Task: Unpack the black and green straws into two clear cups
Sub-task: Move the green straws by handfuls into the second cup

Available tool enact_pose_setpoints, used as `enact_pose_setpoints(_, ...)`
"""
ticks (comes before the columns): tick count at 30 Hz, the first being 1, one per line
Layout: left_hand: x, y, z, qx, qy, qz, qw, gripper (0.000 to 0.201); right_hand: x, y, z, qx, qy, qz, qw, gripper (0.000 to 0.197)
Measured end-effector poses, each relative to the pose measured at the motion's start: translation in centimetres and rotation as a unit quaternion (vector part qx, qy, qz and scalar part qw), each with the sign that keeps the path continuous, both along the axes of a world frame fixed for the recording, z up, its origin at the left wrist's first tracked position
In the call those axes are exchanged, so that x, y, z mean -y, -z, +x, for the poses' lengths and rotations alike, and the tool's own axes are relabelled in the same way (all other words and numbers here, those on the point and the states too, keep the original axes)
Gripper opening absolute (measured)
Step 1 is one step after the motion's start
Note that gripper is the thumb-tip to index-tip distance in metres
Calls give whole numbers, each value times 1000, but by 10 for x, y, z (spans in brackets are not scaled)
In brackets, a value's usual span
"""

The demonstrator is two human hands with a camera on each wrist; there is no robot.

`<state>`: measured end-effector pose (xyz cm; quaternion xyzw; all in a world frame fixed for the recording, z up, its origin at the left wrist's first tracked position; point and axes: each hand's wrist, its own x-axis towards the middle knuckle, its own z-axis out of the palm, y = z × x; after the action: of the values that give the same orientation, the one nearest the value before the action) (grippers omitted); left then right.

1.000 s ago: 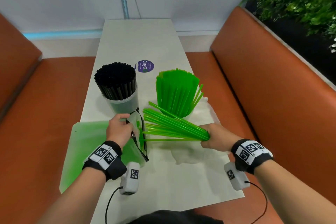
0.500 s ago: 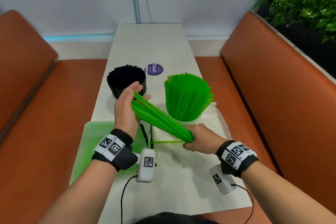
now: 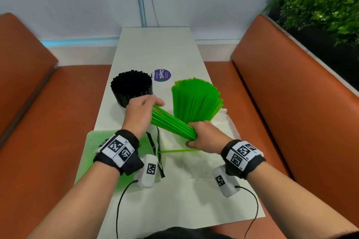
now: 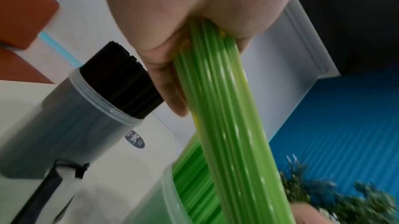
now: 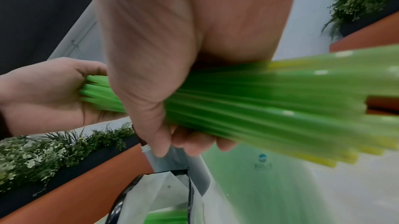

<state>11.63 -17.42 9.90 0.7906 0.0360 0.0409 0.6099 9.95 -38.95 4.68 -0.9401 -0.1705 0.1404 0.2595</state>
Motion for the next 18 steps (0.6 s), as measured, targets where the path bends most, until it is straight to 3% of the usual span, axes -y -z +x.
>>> enact_pose_setpoints(3,-8,-5,5,13,-24,-48,998,28,-3,-4,-2,-5,2,16,1000,29)
enact_pose_setpoints(7,12,-6,-6,6,121,62,991,36,-24,-12,-3,-8,-2,78,997,18)
enact_pose_setpoints(9,14,-10,-9,1,116,-18,993,42,-26,-15,-3,-46,15,132,990,19)
enact_pose_setpoints(11,5,-14,-5,-6,44,-162,986,40,-19,-22,-1,-92,51,221,969,15)
enact_pose_setpoints(12,1,-15,-4,-9,22,-195,981,34,-15,-27,0,-102,69,281,952,13)
enact_pose_setpoints(14,4,-11,-9,-19,50,-161,985,21,-12,-38,6,-96,106,418,897,10)
enact_pose_setpoints(18,30,12,-27,-52,213,-46,975,68,-24,-62,19,-121,168,648,733,7)
